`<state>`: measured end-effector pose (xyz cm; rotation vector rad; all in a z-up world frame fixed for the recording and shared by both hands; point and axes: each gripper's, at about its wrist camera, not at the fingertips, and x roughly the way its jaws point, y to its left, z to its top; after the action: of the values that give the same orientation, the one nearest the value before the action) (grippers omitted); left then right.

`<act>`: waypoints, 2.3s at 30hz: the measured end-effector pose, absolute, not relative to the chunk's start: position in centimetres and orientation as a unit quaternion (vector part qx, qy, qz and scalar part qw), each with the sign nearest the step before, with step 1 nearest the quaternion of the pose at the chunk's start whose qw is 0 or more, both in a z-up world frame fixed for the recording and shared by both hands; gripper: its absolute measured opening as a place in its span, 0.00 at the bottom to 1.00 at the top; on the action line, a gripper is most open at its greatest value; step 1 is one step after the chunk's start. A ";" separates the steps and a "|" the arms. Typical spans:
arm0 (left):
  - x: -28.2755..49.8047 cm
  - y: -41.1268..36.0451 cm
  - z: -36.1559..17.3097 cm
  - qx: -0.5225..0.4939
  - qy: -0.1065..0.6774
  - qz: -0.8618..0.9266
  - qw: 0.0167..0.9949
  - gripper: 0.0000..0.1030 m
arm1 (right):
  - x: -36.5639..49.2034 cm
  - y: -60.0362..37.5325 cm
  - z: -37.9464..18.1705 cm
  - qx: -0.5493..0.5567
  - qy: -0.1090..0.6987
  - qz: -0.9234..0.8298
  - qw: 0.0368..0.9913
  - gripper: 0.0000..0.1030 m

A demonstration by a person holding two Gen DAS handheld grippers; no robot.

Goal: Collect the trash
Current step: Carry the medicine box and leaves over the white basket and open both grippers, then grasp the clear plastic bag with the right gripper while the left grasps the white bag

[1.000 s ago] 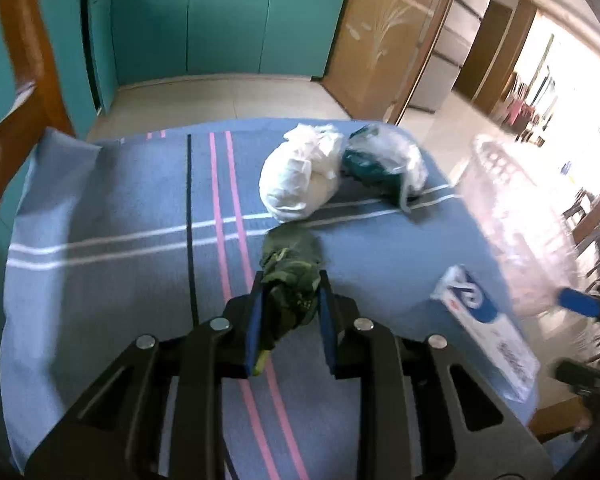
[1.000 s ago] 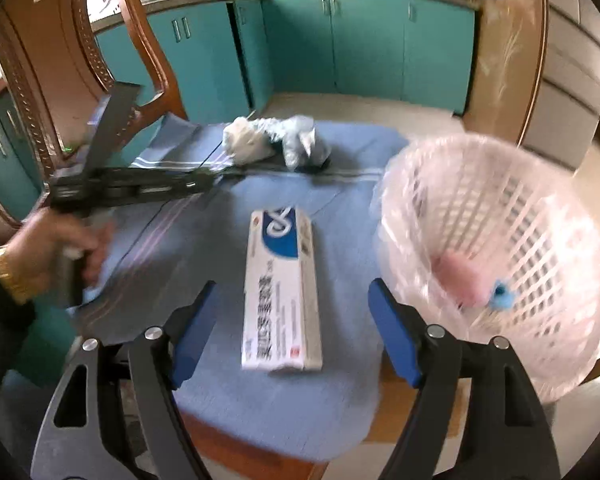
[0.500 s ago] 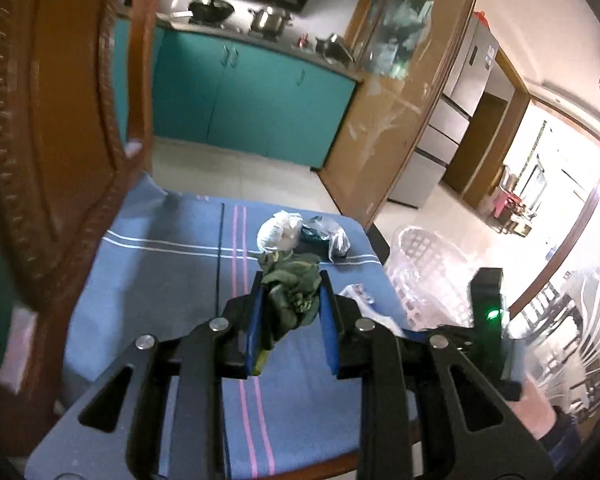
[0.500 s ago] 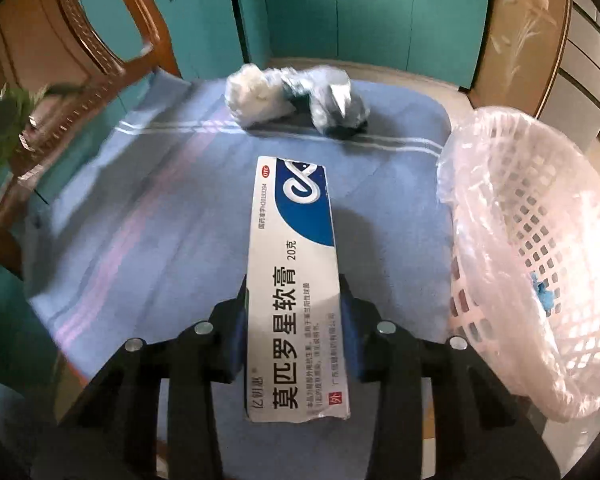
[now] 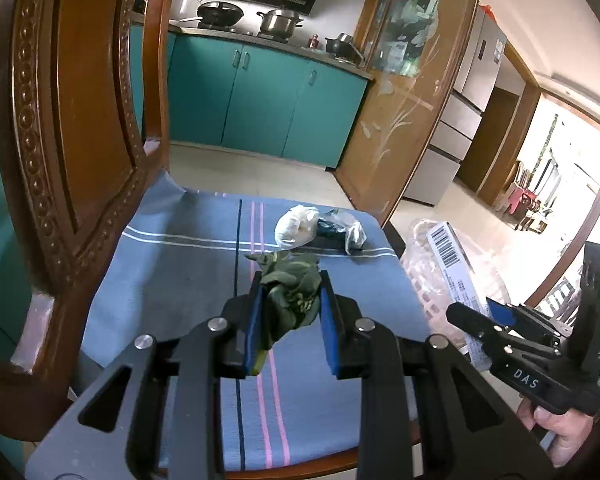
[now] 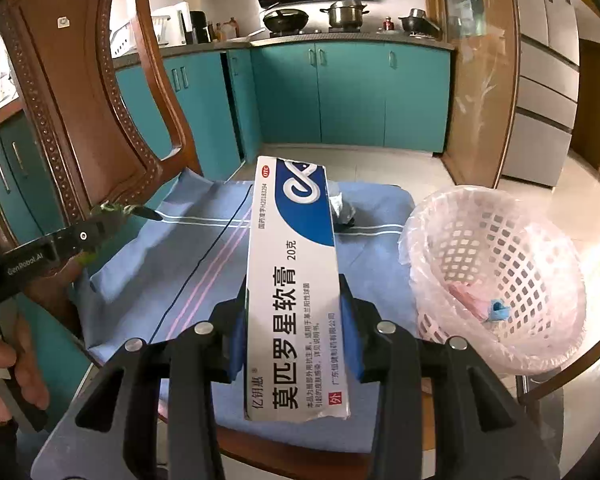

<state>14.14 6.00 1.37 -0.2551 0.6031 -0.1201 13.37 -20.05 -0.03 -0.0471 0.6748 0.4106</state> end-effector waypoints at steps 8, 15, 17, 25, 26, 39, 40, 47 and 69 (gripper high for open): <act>14.2 5.6 1.2 -0.120 0.300 -0.060 0.945 0.25 | 13.6 -20.4 -0.6 -0.024 0.342 0.202 0.917 0.38; 14.5 5.3 0.7 -0.114 0.307 -0.063 0.943 0.25 | 14.3 -23.4 1.0 0.010 0.304 0.174 0.936 0.38; 14.7 5.1 0.6 -0.112 0.309 -0.064 0.942 0.25 | 15.2 -26.1 2.0 0.039 0.277 0.137 0.950 0.38; 16.2 1.4 0.9 -0.099 0.312 -0.112 0.938 0.25 | 19.8 -36.0 -0.3 0.146 0.286 0.008 0.947 0.84; 16.3 0.6 1.0 -0.097 0.312 -0.120 0.937 0.25 | 19.3 -36.7 0.0 0.165 0.279 0.006 0.946 0.84; 26.6 -18.4 4.5 -0.096 0.328 -0.291 0.894 0.53 | 13.7 -43.2 1.8 0.301 0.166 -0.051 0.938 0.93; 27.3 -19.0 4.3 -0.096 0.332 -0.285 0.894 0.82 | 13.9 -43.3 1.8 0.299 0.168 -0.049 0.938 0.93; 28.3 -13.0 1.8 -0.080 0.328 -0.201 0.920 0.93 | 14.8 -42.2 1.9 0.281 0.190 -0.014 0.941 0.93; 37.9 1.8 -7.7 -0.028 0.415 -0.119 0.901 0.33 | 20.6 -23.8 -1.5 0.022 0.322 0.136 0.936 0.93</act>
<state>37.92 1.85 -7.71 -0.0588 0.8588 -0.2456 20.56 -23.80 -1.50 0.0448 0.6588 0.2783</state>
